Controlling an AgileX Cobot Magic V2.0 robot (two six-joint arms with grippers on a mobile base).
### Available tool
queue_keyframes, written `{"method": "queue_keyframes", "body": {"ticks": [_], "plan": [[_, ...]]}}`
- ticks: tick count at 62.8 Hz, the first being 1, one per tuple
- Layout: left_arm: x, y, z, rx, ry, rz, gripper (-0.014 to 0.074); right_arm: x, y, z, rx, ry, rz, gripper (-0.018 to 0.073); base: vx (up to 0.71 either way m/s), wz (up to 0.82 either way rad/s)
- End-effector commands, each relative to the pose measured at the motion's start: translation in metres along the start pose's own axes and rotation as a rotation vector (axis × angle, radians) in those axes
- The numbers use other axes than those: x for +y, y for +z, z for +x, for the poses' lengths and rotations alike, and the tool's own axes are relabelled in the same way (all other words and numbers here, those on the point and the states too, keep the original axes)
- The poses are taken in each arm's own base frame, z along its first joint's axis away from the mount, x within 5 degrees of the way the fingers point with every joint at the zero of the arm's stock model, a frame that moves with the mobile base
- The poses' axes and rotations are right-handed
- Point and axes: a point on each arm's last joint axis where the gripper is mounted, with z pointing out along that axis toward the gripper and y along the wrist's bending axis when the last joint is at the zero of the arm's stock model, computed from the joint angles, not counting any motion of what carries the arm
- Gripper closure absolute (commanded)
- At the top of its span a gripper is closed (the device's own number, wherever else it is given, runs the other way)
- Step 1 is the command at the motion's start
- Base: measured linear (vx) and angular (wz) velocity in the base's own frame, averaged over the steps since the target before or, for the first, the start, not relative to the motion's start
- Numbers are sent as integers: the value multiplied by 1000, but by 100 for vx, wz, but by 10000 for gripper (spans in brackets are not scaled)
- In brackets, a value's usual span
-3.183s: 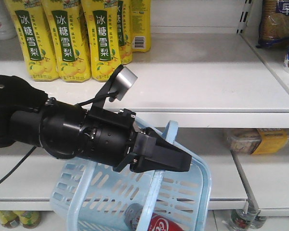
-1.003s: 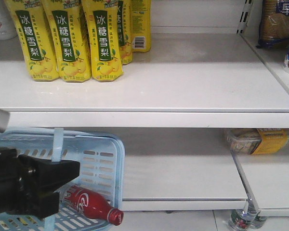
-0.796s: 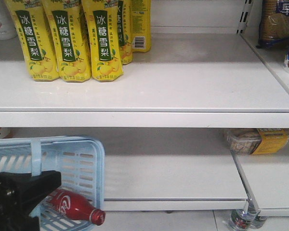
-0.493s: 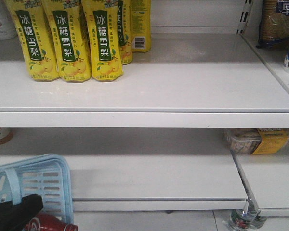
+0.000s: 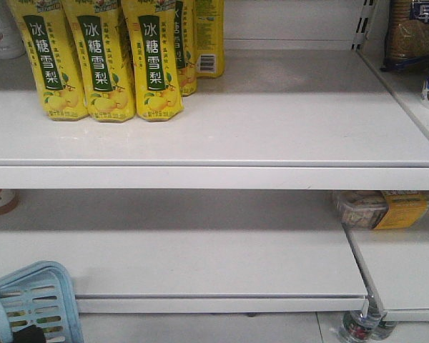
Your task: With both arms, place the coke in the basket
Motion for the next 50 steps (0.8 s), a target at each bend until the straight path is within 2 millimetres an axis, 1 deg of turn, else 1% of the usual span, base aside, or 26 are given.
{"method": "queue_keyframes", "body": {"ticks": [1, 18, 24, 33, 43, 50], "plan": [[1, -2, -11, -142, 55, -6, 602, -2, -5, -13, -85, -6, 18, 561, 0, 0], [1, -3, -14, -179, 126, -17, 602, -2, -5, -13, -85, -7, 19, 561, 0, 0], [4, -3, -15, -193, 91, -51, 602, -2, -5, -13, -85, -6, 19, 561, 0, 0], [8, -4, -17, -215, -4, -90, 602, -2, -5, -13, -85, -6, 19, 561, 0, 0], [10, -5, -18, -237, -57, -116, 602, -2, -5, -13, -85, -6, 19, 561, 0, 0], [10, -7, -20, -268, -28, -119, 602, -2, -5, -13, -85, -6, 19, 561, 0, 0]]}}
